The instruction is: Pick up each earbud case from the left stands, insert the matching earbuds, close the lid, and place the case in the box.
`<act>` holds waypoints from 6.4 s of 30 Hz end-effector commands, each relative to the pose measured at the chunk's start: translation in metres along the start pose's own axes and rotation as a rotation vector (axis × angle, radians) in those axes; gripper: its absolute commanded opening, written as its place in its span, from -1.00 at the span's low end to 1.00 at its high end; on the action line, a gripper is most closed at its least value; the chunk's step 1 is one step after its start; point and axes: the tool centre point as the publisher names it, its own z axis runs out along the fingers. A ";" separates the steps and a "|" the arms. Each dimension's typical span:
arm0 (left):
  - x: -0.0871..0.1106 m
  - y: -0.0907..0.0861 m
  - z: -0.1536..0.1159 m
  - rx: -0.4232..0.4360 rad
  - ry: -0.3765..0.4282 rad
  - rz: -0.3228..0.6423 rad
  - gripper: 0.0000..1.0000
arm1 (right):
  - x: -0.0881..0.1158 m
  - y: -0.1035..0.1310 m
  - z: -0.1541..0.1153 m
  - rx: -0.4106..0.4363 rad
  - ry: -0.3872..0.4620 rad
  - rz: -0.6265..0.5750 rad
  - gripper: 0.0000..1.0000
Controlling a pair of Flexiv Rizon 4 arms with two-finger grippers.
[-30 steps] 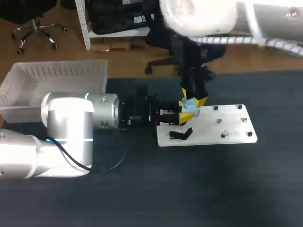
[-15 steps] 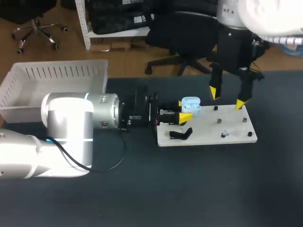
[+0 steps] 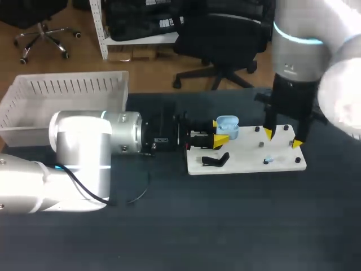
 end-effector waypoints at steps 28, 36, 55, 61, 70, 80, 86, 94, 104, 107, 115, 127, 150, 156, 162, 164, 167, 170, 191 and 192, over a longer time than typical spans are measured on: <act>0.003 -0.006 -0.003 -0.004 0.008 0.002 -1.00 | -0.005 0.008 0.065 -0.227 0.026 -0.159 0.11; 0.008 -0.015 -0.016 -0.017 0.022 0.024 -1.00 | -0.012 0.009 0.074 -0.221 0.041 -0.158 -0.04; 0.012 -0.018 -0.025 -0.031 0.011 0.023 -1.00 | -0.014 0.021 0.101 -0.179 0.051 -0.232 -0.08; 0.012 -0.018 -0.025 -0.031 0.011 0.023 -1.00 | -0.021 0.023 0.107 -0.169 0.045 -0.250 -0.15; 0.012 -0.018 -0.025 -0.031 0.011 0.023 -1.00 | -0.028 0.024 0.114 -0.168 0.048 -0.252 -0.18; 0.012 -0.018 -0.025 -0.031 0.011 0.023 -1.00 | -0.037 0.027 0.120 -0.164 0.048 -0.249 -0.23; 0.012 -0.018 -0.025 -0.031 0.011 0.023 -1.00 | -0.039 0.027 0.124 -0.166 0.051 -0.241 -0.33; 0.012 -0.018 -0.025 -0.031 0.011 0.023 -1.00 | -0.038 0.023 0.126 -0.168 0.061 -0.234 -0.30; 0.012 -0.018 -0.025 -0.031 0.011 0.023 -1.00 | -0.036 0.026 0.127 -0.175 0.066 -0.233 -0.37; 0.012 -0.018 -0.025 -0.031 0.011 0.023 -1.00 | -0.037 0.025 0.130 -0.168 0.065 -0.228 -0.35; 0.012 -0.018 -0.025 -0.031 0.011 0.023 -1.00 | -0.038 0.024 0.133 -0.157 0.064 -0.216 -0.47; 0.012 -0.018 -0.025 -0.031 0.011 0.023 -1.00 | -0.041 0.025 0.131 -0.139 0.061 -0.211 -1.00; 0.012 -0.018 -0.025 -0.031 0.011 0.023 -1.00 | -0.037 0.015 0.005 -0.171 0.056 -0.128 -1.00; 0.012 -0.018 -0.025 -0.031 0.011 0.023 -1.00 | -0.011 0.028 -0.044 -0.163 0.018 -0.187 -1.00; 0.012 -0.018 -0.025 -0.031 0.011 0.023 -1.00 | 0.000 0.053 -0.055 -0.128 -0.036 -0.218 -1.00; 0.012 -0.018 -0.025 -0.031 0.011 0.023 -1.00 | 0.002 0.059 -0.056 -0.115 -0.036 -0.215 -1.00; 0.012 -0.018 -0.025 -0.031 0.011 0.023 -1.00 | 0.002 0.059 -0.056 -0.115 -0.036 -0.215 -1.00; 0.012 -0.018 -0.025 -0.031 0.011 0.023 -1.00 | 0.002 0.059 -0.056 -0.115 -0.036 -0.215 -1.00; 0.012 -0.018 -0.025 -0.031 0.011 0.023 -1.00 | 0.040 0.111 -0.051 -0.008 -0.061 -0.440 -1.00; 0.012 -0.018 -0.025 -0.031 0.011 0.023 -1.00 | 0.040 0.113 -0.051 -0.007 -0.057 -0.450 -1.00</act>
